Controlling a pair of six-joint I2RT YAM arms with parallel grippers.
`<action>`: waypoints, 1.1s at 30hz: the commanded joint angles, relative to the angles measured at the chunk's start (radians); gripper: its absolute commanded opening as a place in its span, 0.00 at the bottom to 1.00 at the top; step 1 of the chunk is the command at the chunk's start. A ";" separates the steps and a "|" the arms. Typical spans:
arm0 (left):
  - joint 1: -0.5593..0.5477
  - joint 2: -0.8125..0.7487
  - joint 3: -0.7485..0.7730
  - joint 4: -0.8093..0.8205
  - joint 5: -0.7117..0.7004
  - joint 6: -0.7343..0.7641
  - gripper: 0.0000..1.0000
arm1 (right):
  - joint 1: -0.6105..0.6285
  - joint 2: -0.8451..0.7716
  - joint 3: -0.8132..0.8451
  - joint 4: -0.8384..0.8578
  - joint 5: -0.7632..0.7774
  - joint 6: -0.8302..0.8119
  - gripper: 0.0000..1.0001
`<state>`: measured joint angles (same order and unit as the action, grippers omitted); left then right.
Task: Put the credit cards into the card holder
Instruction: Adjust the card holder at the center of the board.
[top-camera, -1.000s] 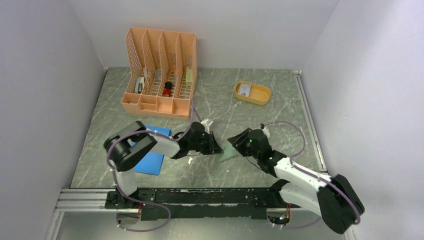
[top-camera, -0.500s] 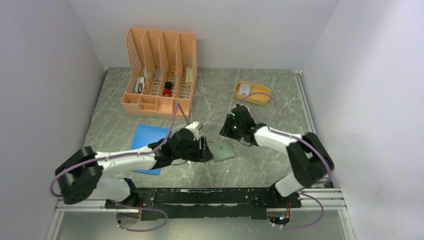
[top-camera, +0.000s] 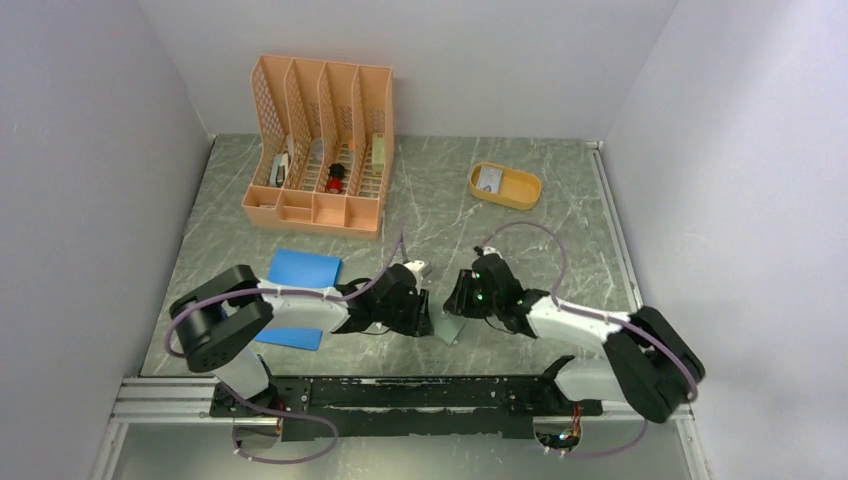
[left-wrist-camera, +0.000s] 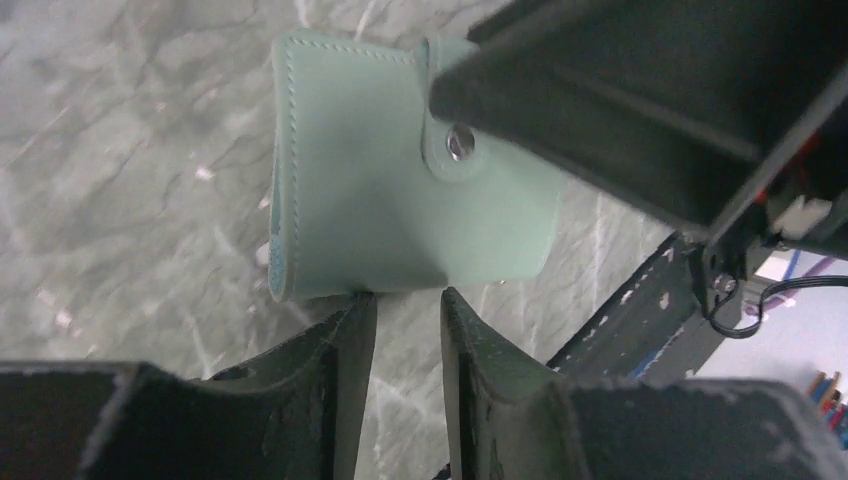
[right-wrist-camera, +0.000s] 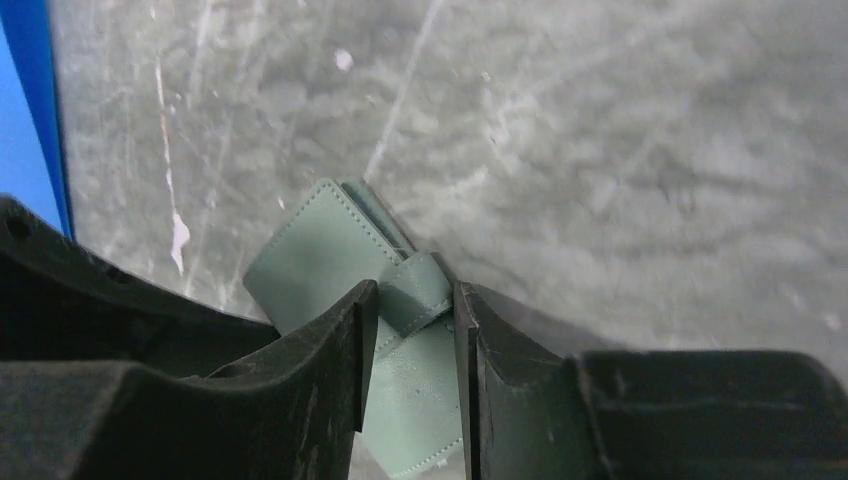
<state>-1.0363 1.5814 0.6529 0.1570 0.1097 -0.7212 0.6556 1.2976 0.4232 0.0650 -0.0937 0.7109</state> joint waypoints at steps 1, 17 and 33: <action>-0.004 0.110 0.103 0.035 0.020 0.007 0.36 | 0.099 -0.111 -0.093 -0.183 0.084 0.160 0.37; 0.096 0.005 0.173 -0.123 -0.106 0.011 0.56 | 0.248 -0.386 -0.105 -0.388 0.286 0.366 0.52; 0.007 0.203 0.306 -0.257 -0.081 0.083 0.71 | 0.246 -0.502 0.042 -0.580 0.425 0.332 0.57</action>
<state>-1.0100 1.7348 0.9195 -0.0345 0.0467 -0.6994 0.8986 0.8520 0.4202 -0.4053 0.2554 1.0504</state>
